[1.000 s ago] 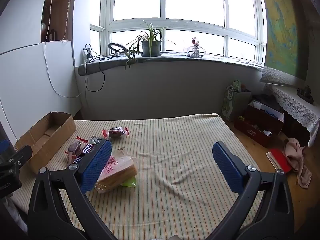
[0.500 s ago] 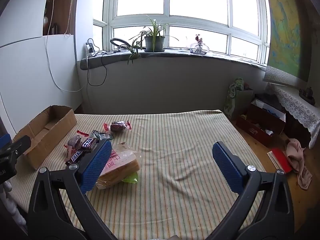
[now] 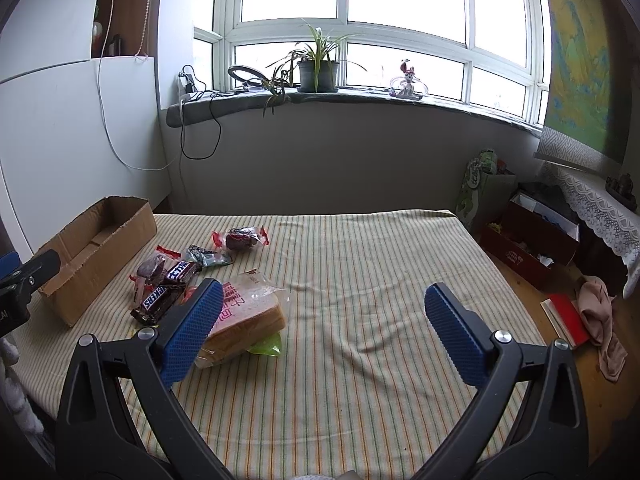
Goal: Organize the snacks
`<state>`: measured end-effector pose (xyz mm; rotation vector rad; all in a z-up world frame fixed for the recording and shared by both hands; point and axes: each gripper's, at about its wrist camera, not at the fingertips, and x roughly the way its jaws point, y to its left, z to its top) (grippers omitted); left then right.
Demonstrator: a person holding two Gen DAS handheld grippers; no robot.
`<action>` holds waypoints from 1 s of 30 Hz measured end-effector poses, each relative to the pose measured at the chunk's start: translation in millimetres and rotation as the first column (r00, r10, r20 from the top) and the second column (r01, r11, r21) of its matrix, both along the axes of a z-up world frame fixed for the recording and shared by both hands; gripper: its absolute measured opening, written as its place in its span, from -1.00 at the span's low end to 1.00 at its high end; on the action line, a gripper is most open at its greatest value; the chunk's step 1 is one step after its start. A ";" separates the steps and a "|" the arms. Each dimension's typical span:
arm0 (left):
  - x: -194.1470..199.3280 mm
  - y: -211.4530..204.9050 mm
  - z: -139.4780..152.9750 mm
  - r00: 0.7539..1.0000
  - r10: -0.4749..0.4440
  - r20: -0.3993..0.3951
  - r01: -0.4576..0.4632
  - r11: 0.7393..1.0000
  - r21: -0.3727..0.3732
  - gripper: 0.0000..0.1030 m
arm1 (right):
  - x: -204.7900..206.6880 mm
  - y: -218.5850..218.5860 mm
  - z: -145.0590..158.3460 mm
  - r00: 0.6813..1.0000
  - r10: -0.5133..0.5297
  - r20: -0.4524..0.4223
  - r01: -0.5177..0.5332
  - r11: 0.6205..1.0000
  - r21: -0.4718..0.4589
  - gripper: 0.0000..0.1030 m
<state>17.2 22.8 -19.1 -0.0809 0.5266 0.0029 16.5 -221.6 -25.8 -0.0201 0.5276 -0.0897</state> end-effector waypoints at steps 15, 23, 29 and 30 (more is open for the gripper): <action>3.1 -12.3 -0.9 1.000 -0.024 -0.003 0.024 1.000 0.013 0.98 | 1.9 0.4 -2.6 1.000 0.007 -0.006 -0.007 1.000 0.010 1.00; 4.6 -16.1 -2.7 1.000 -0.028 -0.007 0.028 1.000 0.013 0.98 | 2.6 -0.8 -4.0 1.000 0.012 -0.007 -0.012 1.000 0.016 1.00; 5.5 -18.4 -4.3 0.999 -0.036 -0.014 0.036 0.999 0.012 0.98 | 5.1 -3.3 -6.1 1.000 0.019 -0.014 -0.019 1.000 0.023 1.00; 5.6 -19.0 -4.7 0.999 -0.037 -0.015 0.038 0.999 0.011 0.98 | 5.3 -3.7 -6.1 1.000 0.019 -0.014 -0.019 1.000 0.023 1.00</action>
